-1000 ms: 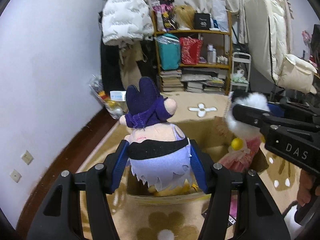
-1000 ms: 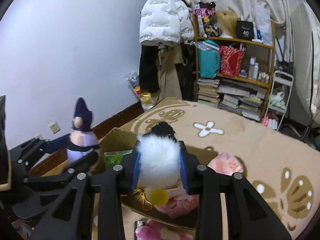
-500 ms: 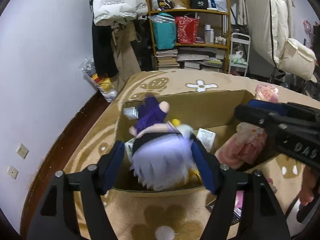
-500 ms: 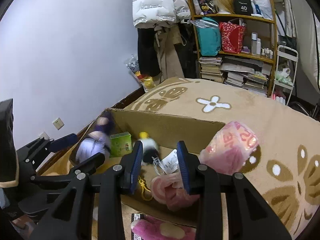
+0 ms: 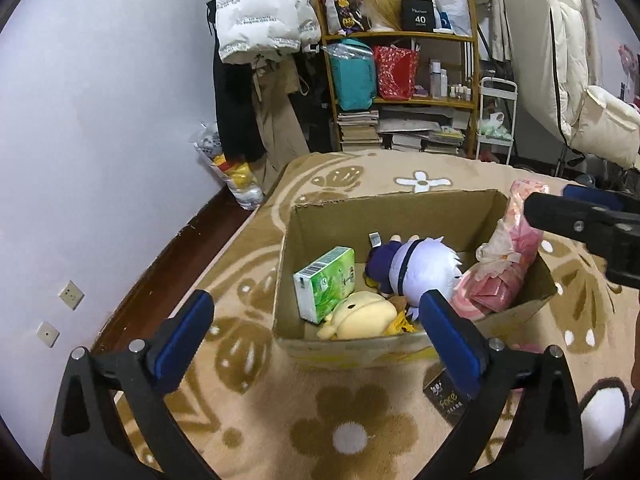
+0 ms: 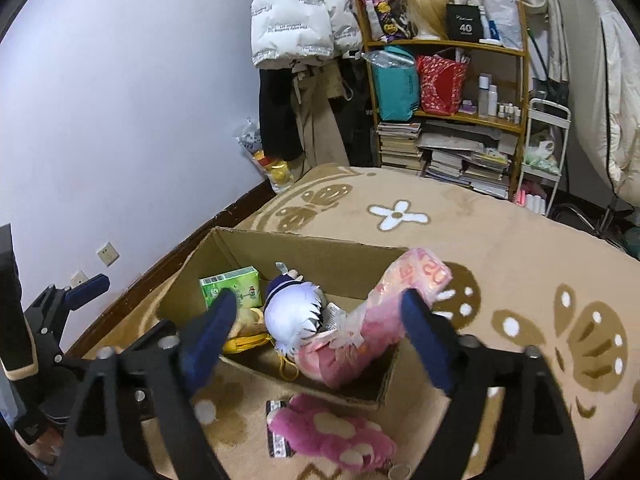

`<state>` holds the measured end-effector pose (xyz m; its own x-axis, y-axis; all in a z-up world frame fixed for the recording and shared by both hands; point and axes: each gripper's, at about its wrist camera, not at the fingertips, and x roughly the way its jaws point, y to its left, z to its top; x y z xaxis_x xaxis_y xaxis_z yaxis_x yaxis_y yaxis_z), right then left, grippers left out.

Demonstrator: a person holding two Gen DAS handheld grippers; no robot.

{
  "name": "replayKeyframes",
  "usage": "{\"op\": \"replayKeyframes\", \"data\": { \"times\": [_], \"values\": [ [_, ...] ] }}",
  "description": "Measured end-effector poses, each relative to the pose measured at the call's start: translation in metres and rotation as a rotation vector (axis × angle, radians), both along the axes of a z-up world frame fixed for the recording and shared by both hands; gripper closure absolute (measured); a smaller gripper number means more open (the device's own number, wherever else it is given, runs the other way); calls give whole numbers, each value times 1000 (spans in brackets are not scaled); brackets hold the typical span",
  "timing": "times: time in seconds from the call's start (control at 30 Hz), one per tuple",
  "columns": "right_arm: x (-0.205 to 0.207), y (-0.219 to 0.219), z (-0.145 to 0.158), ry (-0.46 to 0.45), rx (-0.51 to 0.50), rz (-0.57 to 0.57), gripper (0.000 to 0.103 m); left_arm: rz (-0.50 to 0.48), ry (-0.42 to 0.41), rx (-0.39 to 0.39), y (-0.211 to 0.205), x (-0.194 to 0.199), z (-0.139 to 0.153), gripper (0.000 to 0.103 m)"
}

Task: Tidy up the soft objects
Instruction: 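Carry the doll over the box and open both tools to drop it, then withdraw both tools and move toward the pink bear and black tissue pack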

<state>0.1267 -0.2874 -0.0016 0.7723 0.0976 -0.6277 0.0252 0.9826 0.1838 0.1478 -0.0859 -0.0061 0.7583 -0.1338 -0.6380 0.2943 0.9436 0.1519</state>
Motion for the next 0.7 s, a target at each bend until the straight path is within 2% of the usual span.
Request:
{"op": "replayKeyframes", "data": {
  "times": [0.13, 0.7],
  "values": [
    [-20, 2, 12, -13, 10, -16, 0, 4, -8, -7, 5, -14, 10, 1],
    [-84, 27, 29, -2, -31, -10, 0, 61, 1, 6, 31, -68, 26, 1]
  ]
}}
